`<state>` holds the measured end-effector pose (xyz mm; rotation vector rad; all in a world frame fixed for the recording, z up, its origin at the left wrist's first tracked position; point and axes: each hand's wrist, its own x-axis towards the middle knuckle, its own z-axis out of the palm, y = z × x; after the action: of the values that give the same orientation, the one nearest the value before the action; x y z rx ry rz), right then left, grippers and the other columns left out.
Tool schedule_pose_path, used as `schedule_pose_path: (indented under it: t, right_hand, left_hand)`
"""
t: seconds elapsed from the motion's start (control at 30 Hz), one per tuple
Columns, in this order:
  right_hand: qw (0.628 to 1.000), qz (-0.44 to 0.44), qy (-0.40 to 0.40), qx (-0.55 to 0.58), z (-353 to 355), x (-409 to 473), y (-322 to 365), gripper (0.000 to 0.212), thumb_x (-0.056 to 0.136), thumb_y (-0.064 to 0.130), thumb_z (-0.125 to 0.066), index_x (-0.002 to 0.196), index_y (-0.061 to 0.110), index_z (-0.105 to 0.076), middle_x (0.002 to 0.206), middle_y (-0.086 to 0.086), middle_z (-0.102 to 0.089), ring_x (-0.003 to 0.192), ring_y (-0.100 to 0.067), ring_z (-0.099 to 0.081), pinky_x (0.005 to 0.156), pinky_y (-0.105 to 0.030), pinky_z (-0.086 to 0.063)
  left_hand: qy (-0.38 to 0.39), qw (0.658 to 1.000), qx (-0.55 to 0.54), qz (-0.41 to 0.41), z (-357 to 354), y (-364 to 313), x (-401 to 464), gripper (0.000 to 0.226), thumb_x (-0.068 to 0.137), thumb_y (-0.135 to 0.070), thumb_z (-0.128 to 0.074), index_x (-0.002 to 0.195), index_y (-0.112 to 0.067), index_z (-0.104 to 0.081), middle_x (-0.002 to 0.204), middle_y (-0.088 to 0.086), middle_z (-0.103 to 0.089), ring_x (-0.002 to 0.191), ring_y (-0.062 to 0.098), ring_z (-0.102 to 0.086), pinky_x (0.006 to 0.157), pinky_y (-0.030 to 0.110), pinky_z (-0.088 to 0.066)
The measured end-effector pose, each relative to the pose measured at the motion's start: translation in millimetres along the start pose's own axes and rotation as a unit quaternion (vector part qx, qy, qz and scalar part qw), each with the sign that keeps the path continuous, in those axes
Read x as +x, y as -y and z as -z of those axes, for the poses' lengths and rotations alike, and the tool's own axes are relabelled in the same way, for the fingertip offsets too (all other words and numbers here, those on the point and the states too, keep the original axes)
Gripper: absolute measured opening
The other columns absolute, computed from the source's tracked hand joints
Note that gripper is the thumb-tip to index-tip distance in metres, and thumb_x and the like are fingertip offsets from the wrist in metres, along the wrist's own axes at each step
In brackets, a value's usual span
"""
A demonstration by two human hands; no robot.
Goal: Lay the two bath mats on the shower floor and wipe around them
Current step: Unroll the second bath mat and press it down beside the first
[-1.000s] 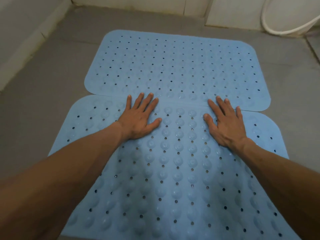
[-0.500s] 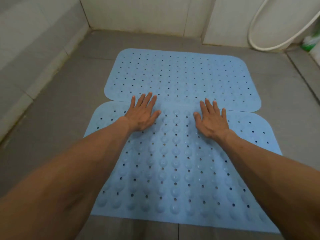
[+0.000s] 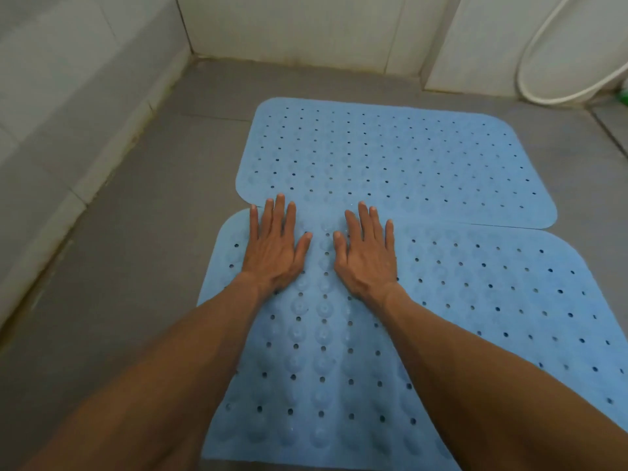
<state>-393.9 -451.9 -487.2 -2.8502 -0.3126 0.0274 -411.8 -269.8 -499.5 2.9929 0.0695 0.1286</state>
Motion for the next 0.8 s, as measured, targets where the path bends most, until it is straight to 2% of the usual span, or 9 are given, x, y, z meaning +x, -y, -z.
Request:
schedule_pose_path:
  t: [0.17, 0.33, 0.5, 0.63, 0.8]
  right_hand:
    - [1.0, -0.012, -0.017, 0.01, -13.1, -0.1, -2.8, 0.063, 0.102, 0.051, -0.018, 0.158, 0.022, -0.018, 0.167, -0.001, -0.002, 0.153, -0.014, 0.006, 0.124, -0.044, 0.007]
    - [0.999, -0.033, -0.02, 0.024, -12.8, 0.0, -3.5, 0.066, 0.1, 0.054, -0.019, 0.157, 0.02, -0.021, 0.167, 0.001, -0.007, 0.153, -0.011, 0.004, 0.125, -0.044, 0.003]
    - [0.999, -0.045, -0.03, 0.008, -12.8, 3.1, -1.1, 0.067, 0.101, 0.051, -0.025, 0.156, 0.015, -0.023, 0.166, -0.004, -0.01, 0.154, -0.015, 0.0, 0.124, -0.047, -0.005]
    - [0.997, -0.065, -0.043, -0.003, -9.8, 2.8, 0.5, 0.069, 0.098, 0.052, -0.031, 0.155, 0.012, -0.027, 0.165, -0.008, -0.014, 0.154, -0.02, -0.005, 0.124, -0.049, -0.006]
    - [0.996, -0.088, -0.009, -0.028, -4.5, 6.2, 4.3, 0.07, 0.096, 0.053, -0.035, 0.153, 0.012, -0.03, 0.165, -0.011, -0.016, 0.154, -0.025, -0.008, 0.123, -0.051, -0.007]
  left_hand:
    - [-0.026, 0.999, -0.005, -0.023, -9.1, 1.8, 1.7, 0.074, 0.098, -0.054, -0.011, 0.155, -0.009, 0.001, 0.162, 0.015, 0.01, 0.15, 0.028, 0.011, 0.121, 0.052, 0.005]
    - [0.029, 0.999, -0.021, -0.009, -7.2, 1.4, 2.1, 0.077, 0.097, -0.057, -0.011, 0.155, -0.008, 0.003, 0.162, 0.014, 0.013, 0.149, 0.027, 0.015, 0.121, 0.053, -0.002]
    - [0.044, 0.999, -0.025, -0.015, -2.5, 1.9, 3.9, 0.078, 0.098, -0.056, -0.019, 0.155, -0.006, -0.002, 0.162, 0.016, 0.009, 0.15, 0.03, 0.01, 0.12, 0.054, -0.007]
    - [0.044, 0.999, -0.008, -0.019, 4.3, -1.8, 7.4, 0.077, 0.098, -0.054, -0.022, 0.154, -0.004, -0.006, 0.162, 0.02, 0.004, 0.15, 0.034, 0.006, 0.12, 0.056, -0.004]
    - [0.075, 0.997, 0.005, -0.011, 8.4, -4.7, 11.5, 0.077, 0.099, -0.053, -0.025, 0.155, -0.005, -0.004, 0.161, 0.021, 0.004, 0.15, 0.034, 0.006, 0.118, 0.06, -0.005]
